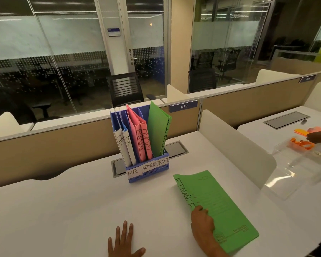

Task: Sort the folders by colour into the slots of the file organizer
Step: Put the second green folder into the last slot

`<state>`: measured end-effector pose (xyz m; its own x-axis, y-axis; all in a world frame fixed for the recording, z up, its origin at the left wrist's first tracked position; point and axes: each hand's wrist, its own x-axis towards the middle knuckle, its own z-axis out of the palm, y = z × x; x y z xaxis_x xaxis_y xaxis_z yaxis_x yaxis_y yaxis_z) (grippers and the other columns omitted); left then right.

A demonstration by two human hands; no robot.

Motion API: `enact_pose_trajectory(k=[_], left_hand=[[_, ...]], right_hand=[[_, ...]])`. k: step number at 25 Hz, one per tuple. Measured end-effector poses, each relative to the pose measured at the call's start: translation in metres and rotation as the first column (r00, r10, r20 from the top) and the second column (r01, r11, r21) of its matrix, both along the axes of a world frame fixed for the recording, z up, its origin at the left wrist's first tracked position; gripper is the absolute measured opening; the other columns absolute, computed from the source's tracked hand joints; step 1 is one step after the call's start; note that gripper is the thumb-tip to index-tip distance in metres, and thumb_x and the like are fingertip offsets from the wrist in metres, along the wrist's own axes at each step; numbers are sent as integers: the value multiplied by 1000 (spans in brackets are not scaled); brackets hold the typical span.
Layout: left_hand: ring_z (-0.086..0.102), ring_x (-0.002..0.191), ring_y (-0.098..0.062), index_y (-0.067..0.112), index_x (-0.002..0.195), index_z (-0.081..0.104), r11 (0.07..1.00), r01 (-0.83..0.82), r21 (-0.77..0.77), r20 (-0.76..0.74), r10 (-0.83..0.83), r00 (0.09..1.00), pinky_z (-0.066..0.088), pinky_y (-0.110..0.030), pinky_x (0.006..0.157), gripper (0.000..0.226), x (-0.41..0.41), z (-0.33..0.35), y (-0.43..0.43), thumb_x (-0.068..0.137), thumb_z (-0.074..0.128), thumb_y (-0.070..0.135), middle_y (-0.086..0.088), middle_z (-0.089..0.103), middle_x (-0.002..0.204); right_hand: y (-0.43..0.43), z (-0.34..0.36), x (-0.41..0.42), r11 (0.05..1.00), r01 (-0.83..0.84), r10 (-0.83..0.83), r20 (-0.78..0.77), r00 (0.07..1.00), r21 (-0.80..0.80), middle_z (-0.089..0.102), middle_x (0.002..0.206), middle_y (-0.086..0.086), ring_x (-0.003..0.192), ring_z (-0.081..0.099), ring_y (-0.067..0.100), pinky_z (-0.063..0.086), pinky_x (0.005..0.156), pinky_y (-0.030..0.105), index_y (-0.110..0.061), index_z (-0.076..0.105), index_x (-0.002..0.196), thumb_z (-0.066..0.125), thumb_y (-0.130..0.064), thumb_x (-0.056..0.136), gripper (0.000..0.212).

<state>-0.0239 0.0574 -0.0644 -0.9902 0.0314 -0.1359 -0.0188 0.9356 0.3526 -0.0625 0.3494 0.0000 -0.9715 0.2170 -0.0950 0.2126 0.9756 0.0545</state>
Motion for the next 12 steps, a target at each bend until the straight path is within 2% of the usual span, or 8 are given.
enact_pose_trajectory(k=[2,4,6,8,9,12], left_hand=[[-19,147,-4,39,151,-6,1000,17,25,1,-17,1000,-14,-36,115,104,1,-4,0,66,13,93,21,-15,160],[-18,146,-3,41,151,-7,999,8,45,-5,-8,1000,-12,-37,115,101,2,-8,1,66,13,92,22,-15,160],[-17,147,-3,42,150,-7,999,-12,51,-69,16,997,-8,-39,115,96,0,-11,4,69,12,88,22,-14,160],[-15,147,-4,42,150,-6,999,-25,46,-99,29,995,-3,-41,115,88,0,-14,6,74,9,82,21,-13,160],[-14,148,-4,43,150,-6,999,-26,48,-116,31,993,-2,-42,115,86,-1,-14,6,74,9,81,21,-12,161],[-13,148,-5,43,150,-6,995,-39,92,-116,50,992,0,-43,116,86,-4,-17,4,74,10,81,21,-12,160]], right_hand=[[0,28,-3,992,81,-80,19,997,-96,68,96,10,70,67,15,59,61,30,4,50,121,56,-19,94,36],[6,56,-5,982,104,-112,-43,993,-160,66,67,11,47,62,18,54,43,28,4,61,91,71,-6,82,17],[16,80,-8,976,95,-149,-283,947,-198,55,47,12,30,53,23,43,32,27,3,59,70,79,9,64,21],[24,105,-16,956,103,-221,-444,868,-276,52,43,13,28,51,26,39,31,26,5,58,72,75,15,60,23],[28,117,-22,948,91,-238,-493,836,-303,55,46,15,30,53,29,39,34,26,6,59,79,71,15,65,20],[39,143,-44,864,43,-352,-540,764,-502,68,74,23,55,64,36,38,47,27,4,55,105,57,5,86,18]])
